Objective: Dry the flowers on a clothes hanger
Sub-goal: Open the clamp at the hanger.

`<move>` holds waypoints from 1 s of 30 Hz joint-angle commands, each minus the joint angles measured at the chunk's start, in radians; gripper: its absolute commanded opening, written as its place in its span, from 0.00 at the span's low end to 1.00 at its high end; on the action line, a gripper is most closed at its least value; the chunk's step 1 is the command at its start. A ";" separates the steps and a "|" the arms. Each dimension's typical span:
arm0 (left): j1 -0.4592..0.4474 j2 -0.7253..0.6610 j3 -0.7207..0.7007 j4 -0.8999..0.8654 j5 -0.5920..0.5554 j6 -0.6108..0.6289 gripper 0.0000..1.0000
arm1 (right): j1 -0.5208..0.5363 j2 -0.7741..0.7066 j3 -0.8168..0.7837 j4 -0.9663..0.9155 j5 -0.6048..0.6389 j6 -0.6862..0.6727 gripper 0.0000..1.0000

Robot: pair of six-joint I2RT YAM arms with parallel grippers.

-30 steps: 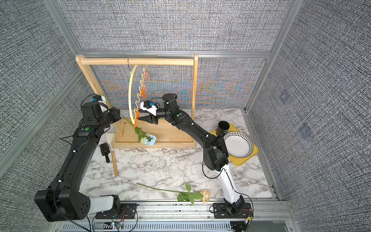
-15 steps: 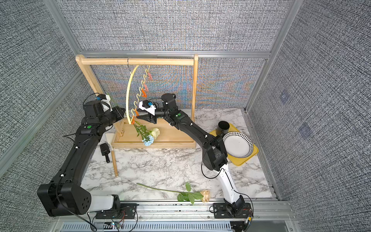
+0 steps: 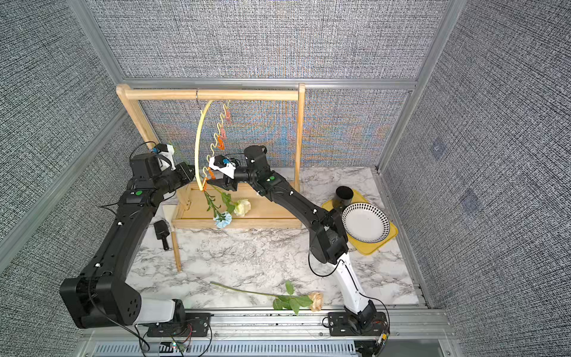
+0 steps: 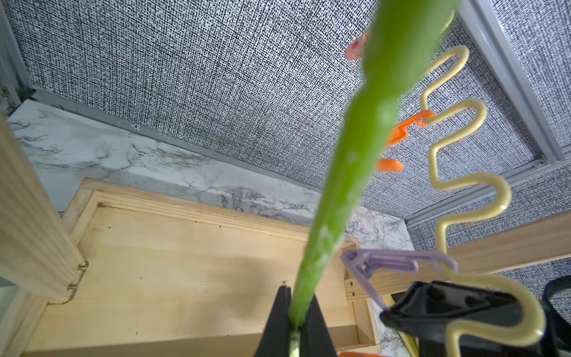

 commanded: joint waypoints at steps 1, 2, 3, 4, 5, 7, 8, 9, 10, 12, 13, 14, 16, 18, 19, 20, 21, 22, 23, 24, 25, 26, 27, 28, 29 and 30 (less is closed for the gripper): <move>0.000 0.000 -0.008 0.033 0.024 -0.017 0.02 | 0.012 -0.006 -0.009 0.031 0.048 -0.021 0.54; 0.001 -0.001 -0.011 0.034 0.027 -0.019 0.02 | 0.014 -0.008 -0.012 0.035 0.056 -0.019 0.54; 0.000 0.000 -0.014 0.034 0.029 -0.022 0.02 | 0.014 -0.008 -0.015 0.041 0.065 -0.017 0.54; 0.000 -0.003 -0.017 0.035 0.030 -0.023 0.02 | 0.016 -0.011 -0.019 0.046 0.074 -0.015 0.53; 0.001 -0.003 -0.019 0.037 0.030 -0.024 0.02 | 0.017 -0.014 -0.027 0.054 0.086 -0.013 0.51; 0.001 -0.005 -0.023 0.037 0.029 -0.025 0.02 | 0.016 -0.026 -0.043 0.075 0.103 -0.009 0.47; 0.000 -0.005 -0.025 0.036 0.029 -0.024 0.02 | 0.016 -0.031 -0.053 0.084 0.108 -0.009 0.46; 0.001 -0.006 -0.026 0.036 0.029 -0.025 0.02 | 0.016 -0.037 -0.059 0.090 0.110 -0.006 0.45; 0.001 -0.006 -0.026 0.036 0.027 -0.025 0.02 | 0.016 -0.041 -0.065 0.092 0.113 -0.006 0.45; 0.000 -0.006 -0.023 0.038 0.029 -0.026 0.02 | 0.016 -0.047 -0.072 0.095 0.115 -0.005 0.46; -0.001 -0.004 -0.024 0.037 0.029 -0.026 0.02 | 0.017 -0.049 -0.074 0.096 0.115 -0.005 0.45; 0.000 -0.005 -0.022 0.039 0.031 -0.026 0.02 | 0.015 -0.050 -0.075 0.096 0.115 -0.006 0.46; 0.000 -0.001 -0.022 0.042 0.037 -0.028 0.02 | 0.016 -0.054 -0.077 0.095 0.113 -0.003 0.44; 0.001 0.001 -0.022 0.046 0.046 -0.027 0.02 | 0.015 -0.057 -0.077 0.095 0.108 -0.002 0.39; 0.000 0.000 -0.024 0.047 0.048 -0.027 0.02 | 0.015 -0.057 -0.078 0.095 0.107 -0.002 0.36; 0.000 0.000 -0.025 0.048 0.049 -0.028 0.02 | 0.015 -0.057 -0.077 0.095 0.105 -0.002 0.32; -0.001 0.001 -0.027 0.051 0.049 -0.031 0.02 | 0.015 -0.057 -0.077 0.093 0.103 -0.002 0.29; 0.001 0.001 -0.029 0.055 0.053 -0.033 0.02 | 0.015 -0.056 -0.077 0.093 0.102 -0.002 0.27; 0.000 0.000 -0.032 0.063 0.055 -0.038 0.02 | 0.013 -0.056 -0.077 0.092 0.101 -0.001 0.26; 0.000 0.000 -0.036 0.070 0.057 -0.041 0.02 | 0.012 -0.056 -0.077 0.090 0.099 0.000 0.26; 0.000 0.001 -0.039 0.078 0.063 -0.045 0.02 | 0.012 -0.057 -0.077 0.088 0.097 0.000 0.25; 0.000 0.001 -0.044 0.090 0.068 -0.049 0.02 | 0.012 -0.057 -0.079 0.087 0.095 0.002 0.25; 0.000 0.000 -0.050 0.104 0.075 -0.052 0.02 | 0.011 -0.057 -0.079 0.087 0.090 0.008 0.25; 0.000 0.000 -0.056 0.119 0.082 -0.056 0.02 | 0.011 -0.057 -0.079 0.089 0.083 0.013 0.25; 0.000 -0.001 -0.062 0.134 0.090 -0.061 0.02 | 0.008 -0.056 -0.081 0.092 0.073 0.022 0.25; 0.000 -0.001 -0.067 0.146 0.096 -0.066 0.02 | 0.007 -0.057 -0.083 0.098 0.065 0.033 0.25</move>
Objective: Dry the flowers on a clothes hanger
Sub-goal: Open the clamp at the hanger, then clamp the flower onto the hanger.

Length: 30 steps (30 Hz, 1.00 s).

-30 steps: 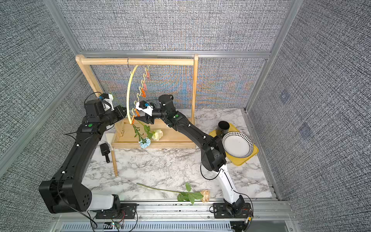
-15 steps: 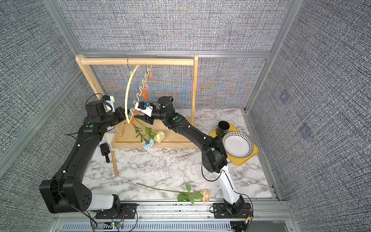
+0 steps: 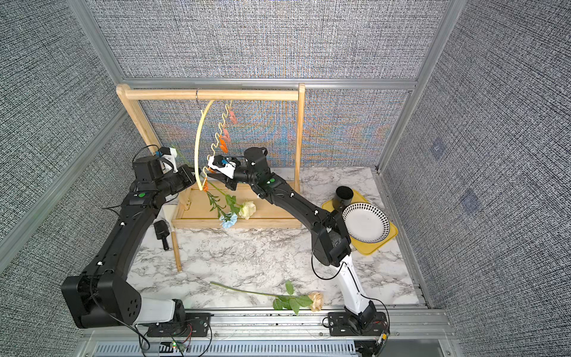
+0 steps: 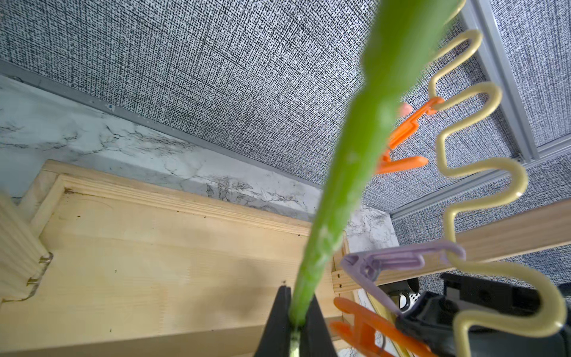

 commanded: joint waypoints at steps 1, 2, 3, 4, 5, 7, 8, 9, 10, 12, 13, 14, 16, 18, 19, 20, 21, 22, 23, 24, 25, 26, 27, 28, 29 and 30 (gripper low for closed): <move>0.001 -0.001 -0.011 0.088 0.037 -0.022 0.02 | -0.004 -0.007 -0.008 0.031 -0.040 0.041 0.25; 0.002 0.000 -0.013 0.097 0.041 -0.028 0.02 | -0.006 -0.007 -0.010 0.036 -0.046 0.050 0.24; 0.002 0.004 -0.012 0.104 0.045 -0.037 0.02 | -0.008 -0.007 -0.009 0.040 -0.052 0.058 0.24; 0.003 0.007 -0.010 0.109 0.052 -0.043 0.02 | -0.009 -0.006 -0.009 0.041 -0.059 0.062 0.24; 0.004 0.013 -0.006 0.114 0.064 -0.050 0.02 | -0.010 -0.006 -0.009 0.044 -0.062 0.066 0.23; 0.004 0.029 0.006 0.117 0.089 -0.066 0.02 | -0.012 -0.004 -0.009 0.049 -0.068 0.076 0.21; 0.006 0.037 0.010 0.119 0.102 -0.076 0.02 | -0.014 -0.003 -0.010 0.051 -0.071 0.080 0.21; 0.006 0.042 0.013 0.126 0.115 -0.085 0.02 | -0.015 -0.001 -0.009 0.053 -0.073 0.084 0.21; 0.008 0.047 0.014 0.135 0.125 -0.095 0.02 | -0.015 -0.001 -0.009 0.055 -0.073 0.086 0.21; 0.010 0.055 0.011 0.155 0.142 -0.118 0.02 | -0.016 -0.001 -0.009 0.056 -0.076 0.090 0.20; 0.011 0.057 0.011 0.158 0.148 -0.124 0.02 | -0.016 -0.002 -0.009 0.057 -0.076 0.090 0.20; 0.010 0.060 0.009 0.162 0.153 -0.129 0.02 | -0.017 0.000 -0.009 0.057 -0.076 0.089 0.20; 0.011 0.063 0.009 0.165 0.162 -0.135 0.02 | -0.018 0.001 -0.010 0.055 -0.076 0.089 0.20; 0.012 0.064 0.010 0.167 0.176 -0.138 0.02 | -0.020 -0.001 -0.009 0.053 -0.075 0.090 0.20; 0.011 0.064 0.011 0.166 0.179 -0.138 0.02 | -0.018 0.000 -0.010 0.054 -0.076 0.089 0.20; 0.012 0.064 0.011 0.165 0.184 -0.139 0.02 | -0.019 0.000 -0.010 0.054 -0.076 0.090 0.20; 0.013 0.062 0.009 0.165 0.186 -0.141 0.02 | -0.019 -0.001 -0.011 0.053 -0.076 0.090 0.20; 0.013 0.063 0.008 0.163 0.188 -0.139 0.02 | -0.018 0.000 -0.011 0.052 -0.075 0.089 0.20; 0.012 0.060 0.009 0.162 0.187 -0.138 0.02 | -0.019 -0.001 -0.011 0.052 -0.076 0.089 0.20; 0.012 0.060 0.009 0.162 0.190 -0.140 0.02 | -0.019 -0.001 -0.011 0.052 -0.076 0.089 0.20; 0.013 0.060 0.010 0.161 0.190 -0.142 0.02 | -0.018 -0.001 -0.013 0.052 -0.075 0.090 0.20; 0.012 0.059 0.012 0.162 0.195 -0.143 0.02 | -0.018 0.001 -0.012 0.052 -0.074 0.089 0.20; 0.012 0.060 0.013 0.162 0.200 -0.145 0.02 | -0.018 0.001 -0.012 0.051 -0.073 0.088 0.20; 0.012 0.061 0.015 0.162 0.204 -0.145 0.02 | -0.019 0.001 -0.009 0.050 -0.073 0.088 0.20; 0.012 0.060 0.015 0.162 0.209 -0.148 0.02 | -0.019 0.002 -0.009 0.050 -0.073 0.088 0.20; 0.013 0.060 0.015 0.162 0.207 -0.149 0.02 | -0.019 0.001 -0.009 0.051 -0.074 0.088 0.20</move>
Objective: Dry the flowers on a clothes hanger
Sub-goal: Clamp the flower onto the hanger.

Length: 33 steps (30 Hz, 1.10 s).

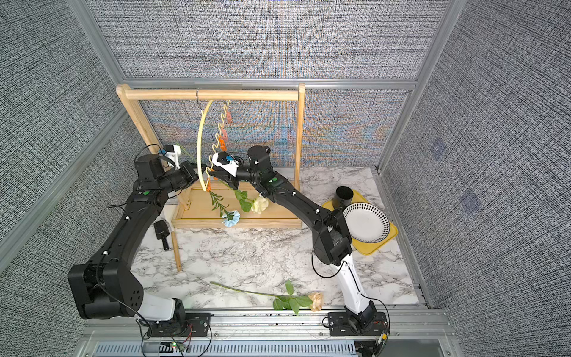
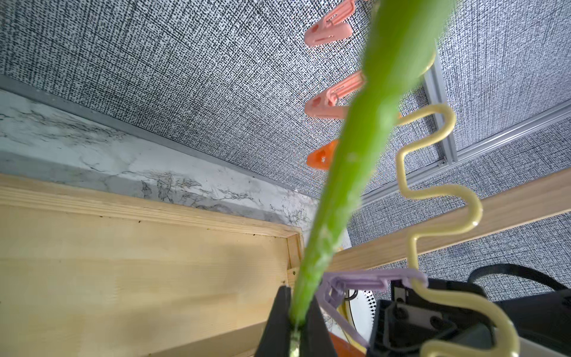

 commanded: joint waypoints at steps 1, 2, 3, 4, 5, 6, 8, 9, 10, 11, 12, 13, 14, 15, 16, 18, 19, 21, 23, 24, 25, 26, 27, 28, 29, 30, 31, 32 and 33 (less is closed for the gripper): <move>0.002 -0.005 0.009 0.026 0.024 -0.002 0.02 | 0.000 0.001 0.000 0.016 -0.011 0.007 0.19; 0.002 -0.006 0.009 0.026 0.024 -0.004 0.02 | 0.001 0.004 0.000 0.016 -0.011 0.009 0.19; 0.002 -0.008 0.008 0.027 0.024 -0.007 0.02 | 0.002 0.003 0.001 0.016 -0.013 0.009 0.19; 0.001 -0.008 0.009 0.027 0.025 -0.009 0.02 | 0.001 0.002 0.001 0.016 -0.012 0.009 0.18; 0.001 -0.007 0.009 0.026 0.026 -0.009 0.02 | 0.001 0.003 0.001 0.015 -0.013 0.009 0.18; 0.001 -0.007 0.009 0.026 0.026 -0.007 0.02 | 0.001 0.003 0.001 0.015 -0.013 0.010 0.18; 0.001 -0.004 0.009 0.025 0.031 -0.007 0.02 | 0.002 0.003 0.002 0.018 -0.013 0.010 0.18; 0.001 -0.004 0.008 0.024 0.031 -0.007 0.02 | 0.001 0.003 0.001 0.018 -0.012 0.011 0.18; 0.002 -0.004 0.007 0.025 0.031 -0.010 0.02 | 0.002 0.003 0.002 0.018 -0.011 0.011 0.18; 0.002 -0.004 0.006 0.026 0.031 -0.010 0.02 | 0.001 0.003 0.002 0.018 -0.011 0.011 0.18; 0.002 -0.004 0.006 0.027 0.031 -0.012 0.02 | 0.001 0.003 0.002 0.018 -0.011 0.010 0.18; 0.001 -0.005 0.007 0.027 0.031 -0.013 0.02 | 0.002 0.003 0.002 0.017 -0.011 0.011 0.18; 0.001 -0.006 0.009 0.027 0.032 -0.014 0.02 | 0.001 0.004 0.001 0.016 -0.010 0.010 0.18; 0.001 -0.007 0.009 0.028 0.031 -0.013 0.02 | 0.000 0.004 0.000 0.015 -0.010 0.011 0.18; 0.002 -0.009 0.009 0.026 0.030 -0.011 0.02 | 0.001 0.003 0.001 0.015 -0.010 0.011 0.18; 0.002 -0.010 0.009 0.024 0.028 -0.009 0.02 | 0.001 0.003 0.000 0.015 -0.010 0.010 0.18; 0.001 -0.010 0.009 0.024 0.029 -0.009 0.02 | 0.001 0.002 0.000 0.015 -0.010 0.011 0.19; 0.002 -0.011 0.008 0.024 0.031 -0.010 0.02 | 0.001 0.002 -0.001 0.015 -0.008 0.009 0.21; 0.001 -0.010 0.008 0.026 0.028 -0.011 0.02 | 0.001 0.000 -0.001 0.015 -0.005 0.011 0.24; 0.002 -0.011 0.008 0.026 0.028 -0.011 0.02 | 0.001 0.000 -0.003 0.015 -0.005 0.009 0.25; 0.002 -0.011 0.008 0.027 0.030 -0.012 0.02 | 0.001 -0.001 -0.004 0.017 -0.005 0.010 0.27; 0.002 -0.011 0.008 0.029 0.029 -0.013 0.02 | 0.001 -0.001 -0.006 0.017 -0.004 0.010 0.27; 0.002 -0.011 0.008 0.029 0.029 -0.014 0.02 | 0.001 -0.001 -0.006 0.017 -0.004 0.011 0.28; 0.002 -0.010 0.009 0.029 0.030 -0.014 0.02 | 0.001 -0.001 -0.007 0.017 -0.004 0.011 0.28; 0.001 -0.010 0.009 0.029 0.030 -0.012 0.02 | 0.001 -0.001 -0.006 0.018 -0.004 0.012 0.29; 0.001 -0.011 0.009 0.030 0.029 -0.012 0.02 | 0.000 -0.001 -0.006 0.018 -0.004 0.011 0.29; 0.002 -0.011 0.009 0.030 0.030 -0.012 0.02 | 0.001 -0.004 -0.007 0.018 -0.004 0.010 0.29; 0.001 -0.012 0.009 0.030 0.029 -0.012 0.02 | 0.001 -0.004 -0.007 0.018 -0.004 0.010 0.29; 0.001 -0.012 0.008 0.030 0.030 -0.012 0.02 | 0.000 -0.005 -0.009 0.019 -0.004 0.011 0.29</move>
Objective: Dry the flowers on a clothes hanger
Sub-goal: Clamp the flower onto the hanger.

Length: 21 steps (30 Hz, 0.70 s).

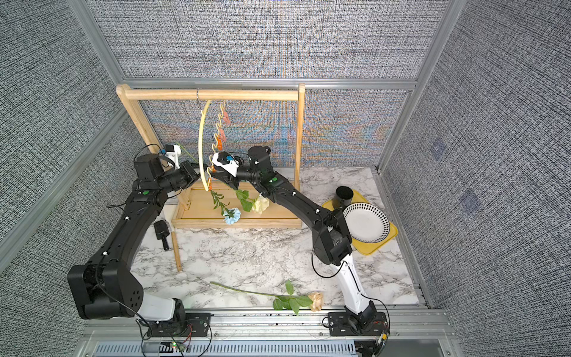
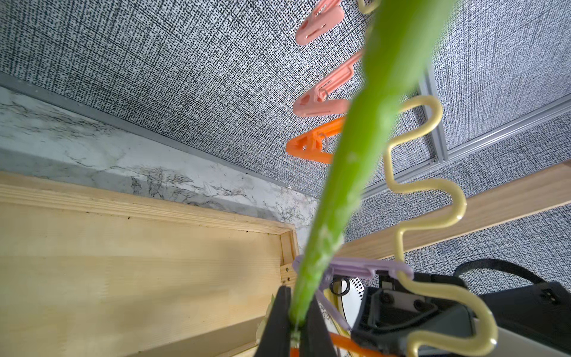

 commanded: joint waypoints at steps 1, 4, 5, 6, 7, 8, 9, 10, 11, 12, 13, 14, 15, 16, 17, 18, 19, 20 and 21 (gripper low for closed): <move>0.001 -0.012 0.006 0.032 0.008 -0.002 0.02 | 0.002 -0.007 -0.006 0.018 -0.008 0.007 0.30; 0.001 -0.012 0.003 0.032 0.004 0.000 0.02 | 0.002 -0.011 -0.011 0.020 -0.008 0.006 0.35; 0.001 -0.012 0.004 0.032 0.005 0.001 0.02 | 0.002 -0.014 -0.016 0.021 -0.007 0.007 0.36; 0.002 -0.012 0.003 0.030 0.004 0.001 0.02 | 0.003 -0.018 -0.021 0.025 -0.006 0.007 0.37; 0.001 -0.013 0.003 0.029 0.002 0.001 0.02 | 0.003 -0.022 -0.027 0.030 -0.005 0.007 0.39; 0.002 -0.013 0.004 0.029 0.002 0.002 0.02 | 0.002 -0.025 -0.031 0.033 -0.005 0.007 0.40; 0.002 -0.013 0.003 0.029 0.000 0.002 0.02 | 0.002 -0.027 -0.037 0.035 -0.003 0.006 0.41; 0.003 -0.013 0.004 0.029 0.000 -0.001 0.02 | 0.002 -0.031 -0.041 0.035 -0.001 0.006 0.42; 0.002 -0.013 0.004 0.030 0.002 -0.002 0.02 | 0.002 -0.033 -0.044 0.035 -0.001 0.006 0.42; 0.002 -0.013 0.004 0.029 0.002 -0.002 0.02 | 0.002 -0.035 -0.048 0.036 0.001 0.004 0.42; 0.003 -0.014 0.003 0.029 0.002 -0.002 0.02 | 0.002 -0.037 -0.052 0.035 0.003 0.002 0.43; 0.002 -0.014 0.004 0.029 0.002 -0.002 0.02 | 0.002 -0.040 -0.055 0.036 0.003 0.003 0.43; 0.003 -0.014 0.004 0.028 0.001 -0.002 0.04 | 0.002 -0.043 -0.061 0.038 0.003 0.003 0.44; 0.002 -0.014 0.004 0.027 0.002 -0.001 0.07 | 0.001 -0.045 -0.066 0.040 0.004 0.002 0.45; 0.002 -0.014 0.004 0.027 0.002 -0.002 0.09 | 0.002 -0.050 -0.072 0.042 0.006 0.003 0.46; 0.002 -0.014 0.004 0.027 0.001 -0.002 0.10 | 0.001 -0.054 -0.080 0.045 0.008 0.003 0.47; 0.003 -0.014 0.004 0.027 0.003 -0.003 0.12 | 0.001 -0.057 -0.086 0.048 0.010 0.001 0.48; 0.003 -0.013 0.004 0.027 0.004 -0.003 0.16 | 0.002 -0.061 -0.092 0.048 0.013 -0.001 0.48; 0.002 -0.013 0.005 0.026 0.004 -0.003 0.19 | 0.002 -0.063 -0.095 0.050 0.016 0.000 0.48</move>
